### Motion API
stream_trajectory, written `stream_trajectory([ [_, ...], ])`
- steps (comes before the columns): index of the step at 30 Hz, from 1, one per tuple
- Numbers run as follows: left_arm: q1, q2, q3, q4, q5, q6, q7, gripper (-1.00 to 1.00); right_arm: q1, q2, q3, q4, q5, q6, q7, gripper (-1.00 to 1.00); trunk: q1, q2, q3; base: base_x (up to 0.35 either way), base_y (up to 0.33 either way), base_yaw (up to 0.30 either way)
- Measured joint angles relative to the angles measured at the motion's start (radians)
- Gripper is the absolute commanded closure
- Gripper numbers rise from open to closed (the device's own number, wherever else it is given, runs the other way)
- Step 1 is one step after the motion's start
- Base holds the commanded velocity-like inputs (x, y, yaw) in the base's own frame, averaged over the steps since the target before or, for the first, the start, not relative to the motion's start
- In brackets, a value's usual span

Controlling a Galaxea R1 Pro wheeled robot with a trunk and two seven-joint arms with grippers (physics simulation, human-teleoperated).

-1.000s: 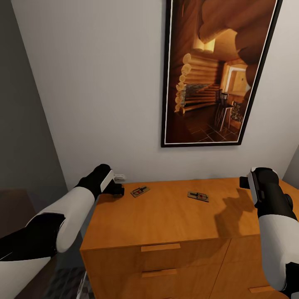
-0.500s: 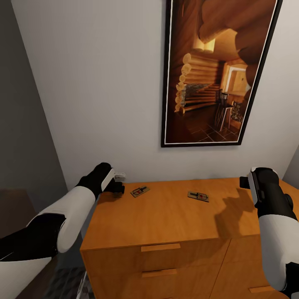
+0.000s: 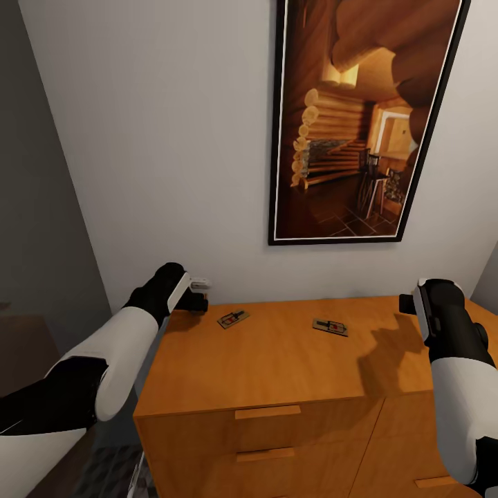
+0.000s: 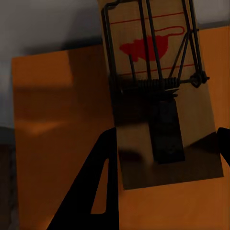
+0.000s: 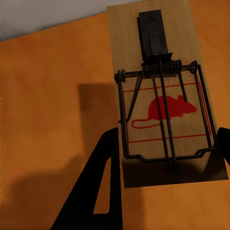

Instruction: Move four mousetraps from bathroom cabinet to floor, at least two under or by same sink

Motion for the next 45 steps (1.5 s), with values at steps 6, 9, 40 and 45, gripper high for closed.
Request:
stream_trajectory([
  [6, 0.0, 0.0, 0.0, -0.001, 0.0, 0.0, 0.0, 1.0, 0.0, -0.001, 0.0, 0.0, 0.0, 0.0, 0.0, 1.0, 0.0, 0.0, 0.0, -0.009, 0.0, 0.0],
  [9, 0.0, 0.0, 0.001, -0.001, 0.001, 0.0, 0.0, 1.0, 0.0, 0.0, 0.0, 0.0, 0.0, 0.0, 0.0, 1.0, 0.0, 0.0, 0.0, -0.146, 0.0, 0.0],
  [40, 0.0, 0.0, -0.005, 0.0, 0.001, 0.0, 0.0, 1.0, 0.0, 0.001, 0.001, 0.002, 0.0, 0.0, 0.0, 1.0, 0.001, 0.0, 0.0, -0.33, 0.0, 0.0],
  [45, 0.0, 0.0, -0.005, 0.0, 0.001, 0.0, 0.0, 1.0, 0.0, 0.001, 0.002, 0.002, 0.001, 0.0, 0.0, 1.0, 0.001, 0.0, 0.0, -0.345, 0.0, 0.0],
])
